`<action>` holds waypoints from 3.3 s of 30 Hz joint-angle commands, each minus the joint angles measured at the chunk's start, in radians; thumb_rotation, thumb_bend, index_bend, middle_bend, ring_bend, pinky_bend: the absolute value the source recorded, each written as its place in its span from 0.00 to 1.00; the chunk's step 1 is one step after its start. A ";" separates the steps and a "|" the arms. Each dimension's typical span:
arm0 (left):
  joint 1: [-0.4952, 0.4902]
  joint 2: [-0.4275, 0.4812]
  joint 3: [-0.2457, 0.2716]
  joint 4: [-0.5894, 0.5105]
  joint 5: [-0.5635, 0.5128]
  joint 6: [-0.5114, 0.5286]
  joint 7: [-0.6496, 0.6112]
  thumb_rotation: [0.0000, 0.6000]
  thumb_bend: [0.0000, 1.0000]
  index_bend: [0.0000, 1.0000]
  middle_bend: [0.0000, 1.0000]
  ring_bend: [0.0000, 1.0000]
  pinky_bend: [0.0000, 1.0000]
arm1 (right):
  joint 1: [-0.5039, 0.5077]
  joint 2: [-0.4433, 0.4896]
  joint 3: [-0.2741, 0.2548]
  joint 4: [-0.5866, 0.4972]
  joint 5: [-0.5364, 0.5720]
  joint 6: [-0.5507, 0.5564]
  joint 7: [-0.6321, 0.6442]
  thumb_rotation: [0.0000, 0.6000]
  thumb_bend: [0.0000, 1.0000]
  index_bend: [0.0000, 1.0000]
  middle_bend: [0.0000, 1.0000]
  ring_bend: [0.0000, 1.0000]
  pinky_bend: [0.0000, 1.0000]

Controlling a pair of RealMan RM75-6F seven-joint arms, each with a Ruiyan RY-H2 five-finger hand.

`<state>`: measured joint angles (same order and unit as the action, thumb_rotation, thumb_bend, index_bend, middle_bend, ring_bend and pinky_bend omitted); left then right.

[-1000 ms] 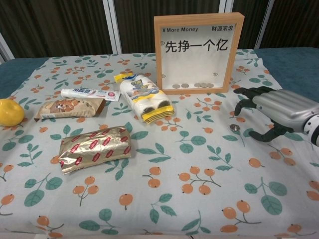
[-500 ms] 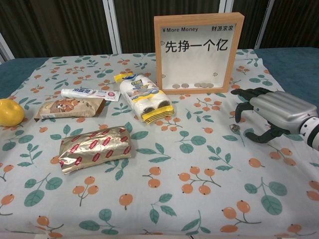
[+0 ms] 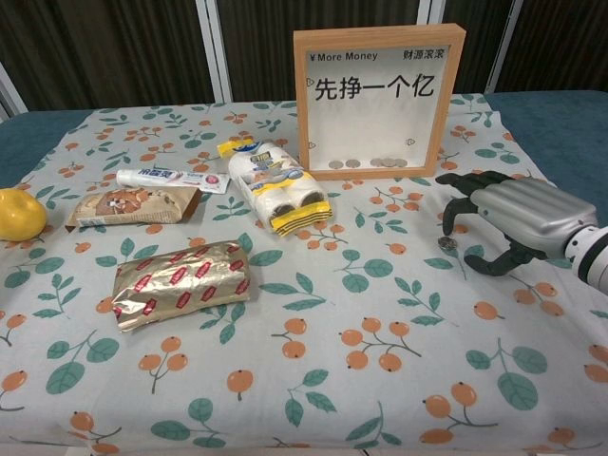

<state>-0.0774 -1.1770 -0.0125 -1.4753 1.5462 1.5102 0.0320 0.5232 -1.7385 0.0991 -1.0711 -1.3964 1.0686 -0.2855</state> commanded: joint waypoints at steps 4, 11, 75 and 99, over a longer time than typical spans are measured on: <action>0.000 0.002 0.000 -0.002 0.001 0.000 0.000 1.00 0.40 0.00 0.00 0.00 0.00 | 0.002 -0.005 -0.003 0.003 0.003 -0.006 -0.003 1.00 0.52 0.49 0.00 0.00 0.00; 0.001 0.005 -0.001 -0.001 -0.001 0.002 -0.002 1.00 0.40 0.00 0.00 0.00 0.00 | 0.005 -0.011 -0.004 0.010 0.005 -0.008 -0.003 1.00 0.51 0.50 0.01 0.00 0.00; -0.007 -0.003 -0.001 0.014 0.005 -0.005 -0.014 1.00 0.40 0.00 0.00 0.00 0.00 | 0.019 -0.084 -0.012 0.163 -0.059 0.059 0.081 1.00 0.52 0.62 0.08 0.00 0.00; -0.007 -0.005 0.002 0.025 -0.001 -0.011 -0.023 1.00 0.40 0.00 0.00 0.00 0.00 | 0.025 -0.093 -0.001 0.167 -0.054 0.059 0.094 1.00 0.56 0.67 0.10 0.00 0.00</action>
<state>-0.0840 -1.1823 -0.0109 -1.4505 1.5453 1.4989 0.0089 0.5482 -1.8312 0.0985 -0.9044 -1.4505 1.1276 -0.1913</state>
